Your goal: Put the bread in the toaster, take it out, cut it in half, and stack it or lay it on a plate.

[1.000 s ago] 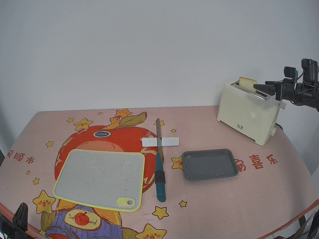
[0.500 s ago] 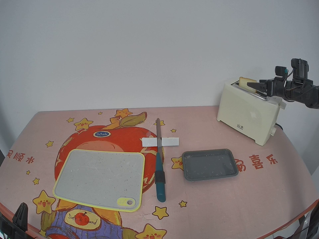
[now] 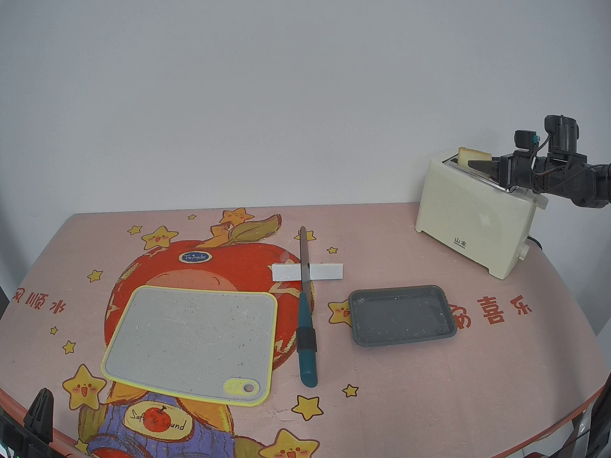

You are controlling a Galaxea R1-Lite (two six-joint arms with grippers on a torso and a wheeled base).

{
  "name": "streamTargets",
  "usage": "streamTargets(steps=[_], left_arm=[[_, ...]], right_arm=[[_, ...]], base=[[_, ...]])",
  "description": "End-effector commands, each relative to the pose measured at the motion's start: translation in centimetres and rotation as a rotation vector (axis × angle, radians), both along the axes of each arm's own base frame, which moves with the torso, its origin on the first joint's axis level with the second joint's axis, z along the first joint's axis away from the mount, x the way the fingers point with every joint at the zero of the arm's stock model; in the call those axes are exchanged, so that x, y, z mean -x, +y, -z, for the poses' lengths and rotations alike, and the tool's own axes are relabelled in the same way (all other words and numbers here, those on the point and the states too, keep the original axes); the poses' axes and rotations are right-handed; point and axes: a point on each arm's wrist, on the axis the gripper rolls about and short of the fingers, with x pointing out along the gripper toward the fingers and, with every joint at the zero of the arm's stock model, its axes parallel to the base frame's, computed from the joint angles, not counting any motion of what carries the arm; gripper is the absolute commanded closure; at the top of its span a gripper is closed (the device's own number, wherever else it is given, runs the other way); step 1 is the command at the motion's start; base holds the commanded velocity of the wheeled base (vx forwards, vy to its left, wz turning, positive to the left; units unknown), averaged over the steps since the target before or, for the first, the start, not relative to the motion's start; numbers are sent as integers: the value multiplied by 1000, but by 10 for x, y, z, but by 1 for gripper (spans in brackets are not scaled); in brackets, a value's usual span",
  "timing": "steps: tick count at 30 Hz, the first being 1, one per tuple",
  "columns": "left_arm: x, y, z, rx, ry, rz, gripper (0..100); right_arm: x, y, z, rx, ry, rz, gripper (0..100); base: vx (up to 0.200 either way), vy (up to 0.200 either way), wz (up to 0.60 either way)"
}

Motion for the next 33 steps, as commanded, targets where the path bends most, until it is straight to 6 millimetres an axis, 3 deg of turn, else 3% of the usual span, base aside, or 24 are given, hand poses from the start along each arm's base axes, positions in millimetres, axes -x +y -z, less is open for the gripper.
streamTargets(steps=[1,9,17,25,33], left_arm=[[-1,0,5,0,10,-1,100],[-1,0,5,0,10,-1,100],[-1,0,5,0,10,-1,100],[-1,0,5,0,10,-1,100],[-1,0,5,0,10,-1,100]], right_arm=[[0,0,1,-1,3,0,100],[7,0,-8,0,-11,-1,100],[22,2,-35,-2,-69,-3,100],[69,8,-86,-3,-122,-20,100],[110,19,-118,-7,-196,-47,100]], base=[[0,0,0],[0,0,0],[0,0,0],[0,0,0],[0,0,0]])
